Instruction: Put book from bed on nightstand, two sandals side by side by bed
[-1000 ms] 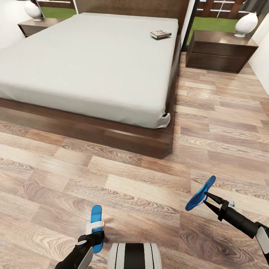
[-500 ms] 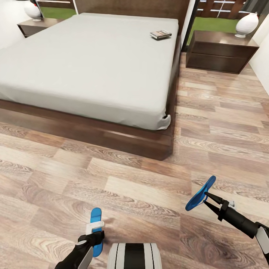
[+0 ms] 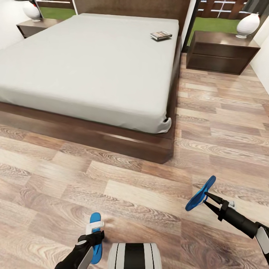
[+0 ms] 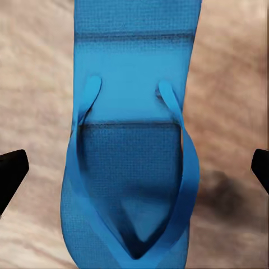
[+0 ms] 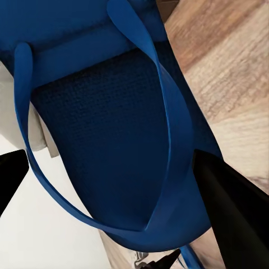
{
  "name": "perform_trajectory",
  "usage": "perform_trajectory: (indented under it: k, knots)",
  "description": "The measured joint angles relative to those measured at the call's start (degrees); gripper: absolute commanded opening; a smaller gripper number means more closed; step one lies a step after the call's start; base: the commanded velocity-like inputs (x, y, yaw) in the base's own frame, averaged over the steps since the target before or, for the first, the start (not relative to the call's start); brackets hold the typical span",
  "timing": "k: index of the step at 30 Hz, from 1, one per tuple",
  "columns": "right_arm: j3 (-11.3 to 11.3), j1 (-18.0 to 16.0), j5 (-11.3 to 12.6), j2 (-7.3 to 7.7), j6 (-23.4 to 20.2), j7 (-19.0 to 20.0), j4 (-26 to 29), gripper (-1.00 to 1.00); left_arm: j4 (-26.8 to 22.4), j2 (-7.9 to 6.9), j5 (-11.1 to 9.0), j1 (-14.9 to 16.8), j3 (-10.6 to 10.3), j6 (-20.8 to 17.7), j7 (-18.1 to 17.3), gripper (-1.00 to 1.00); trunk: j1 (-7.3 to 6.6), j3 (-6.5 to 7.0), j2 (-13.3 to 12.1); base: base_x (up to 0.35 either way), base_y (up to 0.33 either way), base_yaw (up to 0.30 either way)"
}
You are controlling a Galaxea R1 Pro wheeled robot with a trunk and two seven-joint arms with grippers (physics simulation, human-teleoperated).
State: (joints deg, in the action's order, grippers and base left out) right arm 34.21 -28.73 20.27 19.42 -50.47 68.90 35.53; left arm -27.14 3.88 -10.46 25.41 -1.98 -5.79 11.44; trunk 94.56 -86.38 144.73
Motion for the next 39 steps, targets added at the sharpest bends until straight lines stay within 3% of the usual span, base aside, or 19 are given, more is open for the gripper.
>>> perform_trajectory:
  k: [11, 28, 38, 39]
  knots:
    - [0.03, 0.01, -0.04, 0.0, 0.0, 0.0, 0.0, -1.0, -0.01, 0.0, 0.0, 0.0, 0.0, 0.0, 0.08, 1.0, 0.01, 0.0, 0.0, 0.006, 0.0, 0.0]
    - [0.01, -0.01, -0.14, 0.0, 0.05, 0.0, -0.01, -1.0, 0.02, 0.0, 0.0, 0.0, 0.0, -0.01, 0.09, 1.0, 0.45, -3.76, 0.23, 0.0, 0.0, 0.0]
    - [0.03, -0.01, -0.06, 0.0, 0.0, 0.0, 0.0, -1.0, 0.02, 0.0, 0.0, 0.0, 0.07, -0.07, 0.09, 1.0, 0.45, -3.77, 0.23, 0.0, 0.0, 0.0]
    - [0.04, 0.0, -0.07, 0.0, 0.0, 0.0, 0.0, -1.0, 0.02, 0.0, 0.0, 0.0, 0.07, -0.07, 0.09, -1.0, 0.45, -3.77, 0.23, 0.0, 0.0, 0.0]
